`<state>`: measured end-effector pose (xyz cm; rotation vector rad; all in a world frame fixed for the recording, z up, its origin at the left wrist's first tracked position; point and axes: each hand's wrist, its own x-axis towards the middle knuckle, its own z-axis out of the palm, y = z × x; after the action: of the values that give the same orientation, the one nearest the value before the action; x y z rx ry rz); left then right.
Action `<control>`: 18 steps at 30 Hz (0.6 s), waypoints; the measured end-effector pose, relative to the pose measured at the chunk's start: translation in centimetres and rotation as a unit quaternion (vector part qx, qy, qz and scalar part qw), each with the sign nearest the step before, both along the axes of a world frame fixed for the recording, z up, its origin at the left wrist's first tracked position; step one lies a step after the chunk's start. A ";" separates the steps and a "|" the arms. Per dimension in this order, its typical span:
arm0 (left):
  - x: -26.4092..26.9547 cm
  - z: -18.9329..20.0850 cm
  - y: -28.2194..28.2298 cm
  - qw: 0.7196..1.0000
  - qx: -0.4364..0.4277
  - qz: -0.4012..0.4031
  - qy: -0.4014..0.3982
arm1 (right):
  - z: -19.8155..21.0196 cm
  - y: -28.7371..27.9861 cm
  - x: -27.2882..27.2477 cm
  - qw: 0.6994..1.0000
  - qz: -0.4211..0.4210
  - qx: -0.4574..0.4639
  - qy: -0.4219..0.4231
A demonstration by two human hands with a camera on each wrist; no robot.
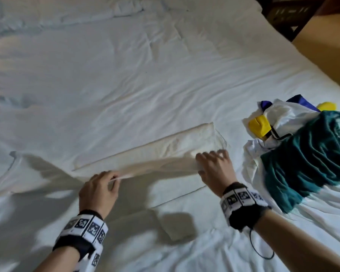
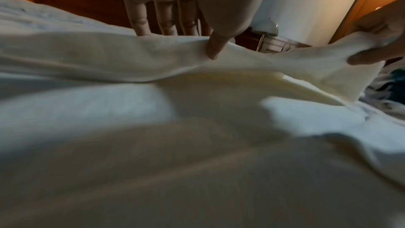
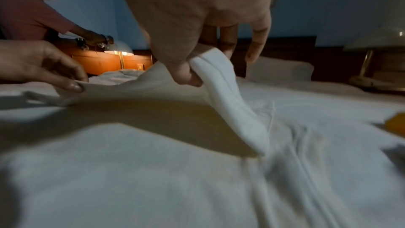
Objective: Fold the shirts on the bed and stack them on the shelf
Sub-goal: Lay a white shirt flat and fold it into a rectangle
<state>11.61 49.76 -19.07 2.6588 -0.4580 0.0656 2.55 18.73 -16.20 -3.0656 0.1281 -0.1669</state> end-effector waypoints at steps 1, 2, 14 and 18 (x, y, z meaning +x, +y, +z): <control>-0.8 -0.7 0.3 1.000 0.015 -0.007 0.014 | -1.1 0.4 -1.1 0.999 0.007 0.006 0.036; -1.4 -1.4 0.4 0.999 0.031 -0.016 0.026 | -2.2 0.6 -2.1 0.997 0.014 0.007 0.073; -1.5 -1.5 -4.0 0.997 0.039 -0.041 0.059 | -1.3 0.2 -3.3 0.995 -0.024 0.094 -0.026; -2.7 -0.7 -3.3 0.999 -0.015 -0.045 0.014 | 0.2 0.6 -4.8 0.990 -0.008 0.119 -0.073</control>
<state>8.96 46.47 -19.73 2.6024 -0.5620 0.0082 -2.27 19.30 -15.99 -2.8042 0.1511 -0.3498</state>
